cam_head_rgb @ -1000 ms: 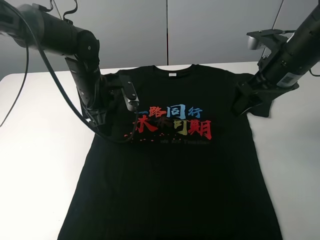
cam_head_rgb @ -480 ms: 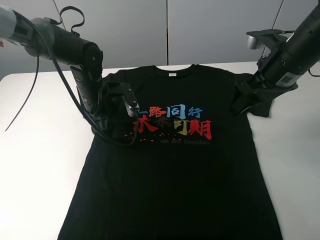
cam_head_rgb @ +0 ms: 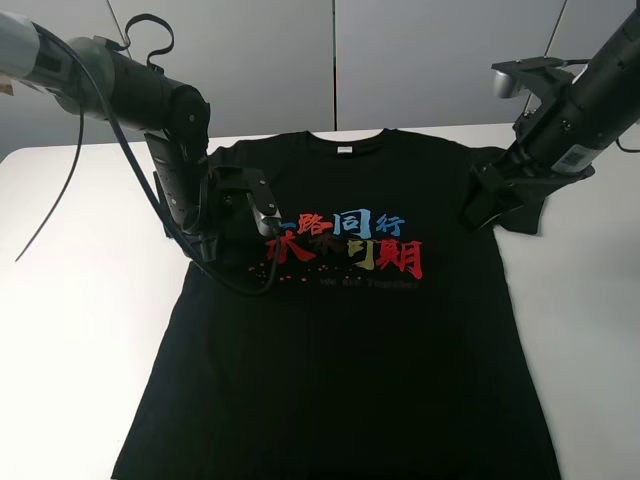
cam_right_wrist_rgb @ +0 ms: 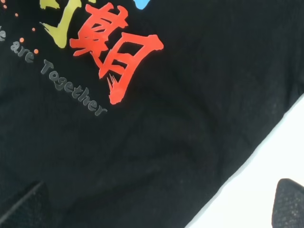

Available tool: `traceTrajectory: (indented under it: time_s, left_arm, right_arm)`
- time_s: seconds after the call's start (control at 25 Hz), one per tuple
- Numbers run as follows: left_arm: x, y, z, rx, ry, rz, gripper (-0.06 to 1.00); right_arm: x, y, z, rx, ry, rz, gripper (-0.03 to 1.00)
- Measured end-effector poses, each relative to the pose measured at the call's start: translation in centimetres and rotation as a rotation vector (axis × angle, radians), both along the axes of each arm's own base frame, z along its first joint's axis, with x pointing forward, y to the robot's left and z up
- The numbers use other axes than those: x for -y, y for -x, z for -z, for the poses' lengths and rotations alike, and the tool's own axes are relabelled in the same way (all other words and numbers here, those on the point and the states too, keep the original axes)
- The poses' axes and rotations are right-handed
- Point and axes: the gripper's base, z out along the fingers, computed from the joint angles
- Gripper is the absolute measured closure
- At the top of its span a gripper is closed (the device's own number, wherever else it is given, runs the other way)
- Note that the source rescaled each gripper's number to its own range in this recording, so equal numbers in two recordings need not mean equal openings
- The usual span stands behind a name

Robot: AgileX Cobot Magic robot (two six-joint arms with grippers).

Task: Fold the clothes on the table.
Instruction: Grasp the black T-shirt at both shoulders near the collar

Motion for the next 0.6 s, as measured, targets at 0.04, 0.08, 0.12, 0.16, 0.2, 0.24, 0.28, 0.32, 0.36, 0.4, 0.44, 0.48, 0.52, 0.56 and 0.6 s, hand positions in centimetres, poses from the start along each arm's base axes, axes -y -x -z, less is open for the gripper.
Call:
traceTrajectory:
  time_s: [0.04, 0.08, 0.12, 0.16, 0.2, 0.24, 0.28, 0.32, 0.36, 0.4, 0.44, 0.48, 0.52, 0.56, 0.6]
  left_arm:
    - [0.0, 0.0, 0.0, 0.003, 0.000, 0.002, 0.71]
    - [0.0, 0.0, 0.0, 0.004, 0.001, -0.002, 0.78]
    - [0.0, -0.1, 0.0, 0.007, 0.003, -0.008, 0.86]
    - [0.0, -0.1, 0.0, 0.012, 0.006, -0.010, 0.91]
    - [0.1, -0.2, 0.0, 0.016, 0.006, -0.011, 0.93]
    - [0.1, -0.2, -0.1, 0.018, 0.007, -0.012, 0.94]
    - [0.1, -0.3, -0.1, 0.020, 0.007, -0.012, 0.94]
    - [0.2, -0.4, -0.1, 0.022, 0.006, -0.010, 0.94]
    - [0.2, -0.4, -0.2, 0.020, 0.004, -0.010, 0.94]
    - [0.3, -0.5, -0.2, 0.019, 0.003, -0.013, 0.94]
    - [0.3, -0.6, -0.3, 0.020, 0.004, -0.013, 0.94]
    - [0.4, -0.7, -0.3, 0.023, 0.005, -0.015, 0.94]
    - [0.5, -0.8, -0.3, 0.023, 0.003, -0.013, 0.94]
    - [0.5, -0.9, -0.3, 0.022, 0.002, -0.016, 0.94]
    - [0.5, -1.0, -0.3, 0.025, 0.005, -0.016, 0.94]
  right_arm:
    - [0.0, 0.0, 0.0, 0.002, 0.000, 0.000, -0.03]
    - [0.0, 0.0, 0.0, 0.002, -0.002, 0.000, -0.03]
    - [0.0, 0.0, 0.0, 0.002, -0.002, -0.001, -0.03]
    - [0.0, 0.0, 0.0, 0.002, -0.002, -0.001, -0.03]
    - [0.0, 0.0, 0.0, 0.004, -0.002, -0.002, -0.03]
    - [0.0, -0.1, 0.1, 0.004, 0.000, -0.008, -0.03]
    - [0.0, -0.1, 0.2, 0.002, 0.001, -0.015, -0.03]
    - [0.0, -0.1, 0.4, -0.002, 0.002, -0.018, -0.03]
    - [0.0, -0.2, 0.7, -0.012, 0.004, -0.018, -0.03]
    - [-0.1, -0.3, 1.0, -0.024, 0.005, -0.020, -0.03]
    - [-0.1, -0.4, 1.6, -0.041, 0.008, -0.027, -0.03]
    - [-0.3, -0.5, 2.0, -0.047, 0.012, -0.041, -0.03]
    - [-0.5, -0.6, 2.4, -0.053, 0.015, -0.058, -0.03]
    - [-0.9, -0.7, 2.9, -0.056, 0.019, -0.082, -0.03]
    - [-1.3, -0.7, 3.3, -0.057, 0.026, -0.113, -0.03]
